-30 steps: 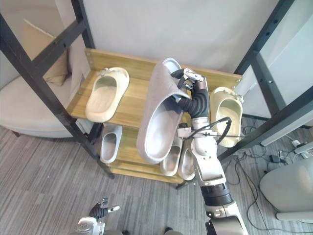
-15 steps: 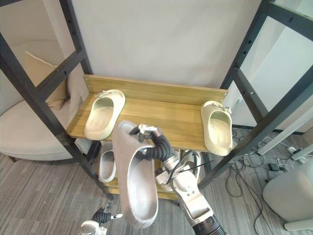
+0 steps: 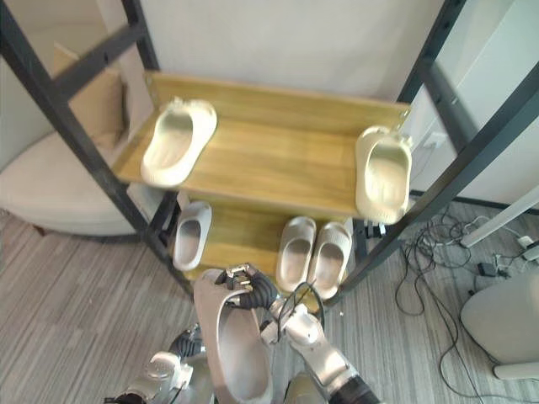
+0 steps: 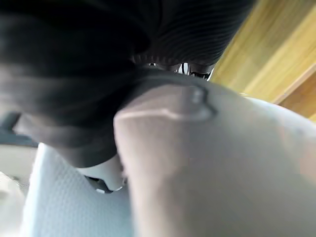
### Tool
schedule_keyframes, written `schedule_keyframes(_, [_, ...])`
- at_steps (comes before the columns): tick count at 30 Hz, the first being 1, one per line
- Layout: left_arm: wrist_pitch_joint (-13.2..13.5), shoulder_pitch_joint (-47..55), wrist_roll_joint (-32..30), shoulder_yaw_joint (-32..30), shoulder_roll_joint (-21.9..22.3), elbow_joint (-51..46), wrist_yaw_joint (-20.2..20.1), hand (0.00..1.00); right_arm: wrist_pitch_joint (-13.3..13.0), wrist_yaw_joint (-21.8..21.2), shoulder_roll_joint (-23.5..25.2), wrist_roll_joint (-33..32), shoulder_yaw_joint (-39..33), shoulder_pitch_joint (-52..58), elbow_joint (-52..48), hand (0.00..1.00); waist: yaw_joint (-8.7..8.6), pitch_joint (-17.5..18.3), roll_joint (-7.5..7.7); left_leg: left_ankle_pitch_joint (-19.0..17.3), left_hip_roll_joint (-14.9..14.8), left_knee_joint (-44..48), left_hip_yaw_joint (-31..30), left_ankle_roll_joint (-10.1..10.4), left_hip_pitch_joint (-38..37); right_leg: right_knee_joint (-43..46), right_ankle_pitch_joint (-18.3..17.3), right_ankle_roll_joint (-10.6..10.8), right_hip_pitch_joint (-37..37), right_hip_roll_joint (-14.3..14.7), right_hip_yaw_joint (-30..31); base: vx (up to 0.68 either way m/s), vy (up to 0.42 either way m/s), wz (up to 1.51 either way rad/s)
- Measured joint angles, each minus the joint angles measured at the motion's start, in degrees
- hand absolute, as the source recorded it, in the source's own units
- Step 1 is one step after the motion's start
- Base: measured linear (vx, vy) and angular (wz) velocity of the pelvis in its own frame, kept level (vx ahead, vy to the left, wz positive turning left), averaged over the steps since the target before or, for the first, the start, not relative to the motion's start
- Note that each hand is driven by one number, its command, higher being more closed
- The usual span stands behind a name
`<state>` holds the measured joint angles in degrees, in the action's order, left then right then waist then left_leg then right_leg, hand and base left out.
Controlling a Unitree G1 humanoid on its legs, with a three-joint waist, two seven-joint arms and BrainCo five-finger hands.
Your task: Organize the slippers on the shoe rack
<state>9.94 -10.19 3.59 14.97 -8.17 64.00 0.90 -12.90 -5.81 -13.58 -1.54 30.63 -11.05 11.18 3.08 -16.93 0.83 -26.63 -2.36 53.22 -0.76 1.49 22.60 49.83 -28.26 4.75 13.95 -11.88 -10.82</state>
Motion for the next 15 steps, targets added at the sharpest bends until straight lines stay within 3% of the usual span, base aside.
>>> schedule_keyframes(8, [3.5,-2.6,2.7,-5.3,-0.8,-6.3,2.8,0.0,0.1,5.1,-1.7,1.7,-4.4,-15.4,5.0,1.0,0.38,-3.5,-2.2,-0.6,-1.2,13.1,-0.5,0.1,18.8,15.3,-2.4,-1.4,18.9,-1.1,0.6,-0.16,-0.003,0.02])
schedule_keyframes(15, [3.7,-6.0,7.0,-9.7,0.0,-15.4,4.0,0.0,0.5,11.5,-7.0,4.0,-8.0,-31.5,5.6,1.0,0.71,-6.7,-2.36,-0.7,-1.7,23.5,-0.6,0.0,36.7,27.5,-3.8,-2.2,37.6,-1.7,2.7,-0.07,0.061,-0.06])
